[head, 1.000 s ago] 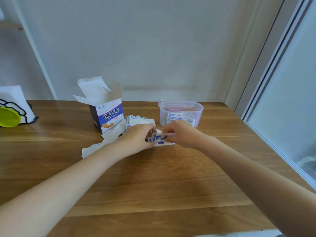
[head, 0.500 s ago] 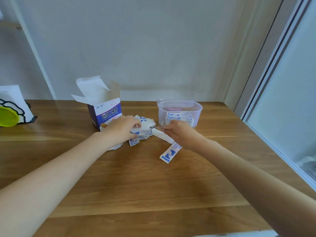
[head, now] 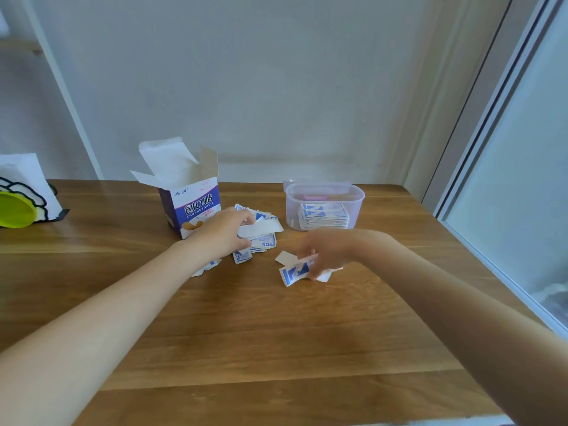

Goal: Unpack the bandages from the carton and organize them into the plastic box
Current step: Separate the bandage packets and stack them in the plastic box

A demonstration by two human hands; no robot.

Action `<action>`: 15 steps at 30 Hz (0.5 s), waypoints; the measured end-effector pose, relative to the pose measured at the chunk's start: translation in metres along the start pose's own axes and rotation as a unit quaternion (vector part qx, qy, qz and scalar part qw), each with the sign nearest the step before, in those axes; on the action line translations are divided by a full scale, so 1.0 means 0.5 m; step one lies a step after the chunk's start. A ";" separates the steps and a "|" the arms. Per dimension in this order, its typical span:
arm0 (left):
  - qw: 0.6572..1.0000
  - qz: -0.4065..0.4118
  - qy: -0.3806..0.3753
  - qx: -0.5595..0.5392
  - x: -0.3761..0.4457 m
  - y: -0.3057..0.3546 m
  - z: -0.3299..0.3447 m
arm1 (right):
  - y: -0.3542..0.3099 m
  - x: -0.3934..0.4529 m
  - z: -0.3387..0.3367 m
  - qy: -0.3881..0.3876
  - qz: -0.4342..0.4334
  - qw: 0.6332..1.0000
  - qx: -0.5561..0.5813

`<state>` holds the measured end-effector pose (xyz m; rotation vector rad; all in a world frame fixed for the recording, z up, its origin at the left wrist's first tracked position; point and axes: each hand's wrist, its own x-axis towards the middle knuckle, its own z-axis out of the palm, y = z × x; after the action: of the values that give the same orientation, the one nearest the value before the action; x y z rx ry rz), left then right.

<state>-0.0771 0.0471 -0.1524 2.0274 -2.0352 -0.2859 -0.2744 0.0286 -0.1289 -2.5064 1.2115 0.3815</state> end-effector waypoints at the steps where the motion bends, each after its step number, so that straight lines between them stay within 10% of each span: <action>1: 1.000 0.000 0.001 -0.013 -0.002 0.000 -0.001 | -0.001 0.001 0.002 0.007 0.003 1.000 0.008; 15: 0.990 -0.040 0.130 -0.036 -0.012 -0.025 -0.048 | -0.005 0.009 -0.008 0.185 0.032 0.964 0.186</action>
<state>-0.0577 0.0537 -0.1341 1.9891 -1.7657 -0.1006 -0.2694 0.0252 -0.1267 -2.2678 1.3522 -0.2931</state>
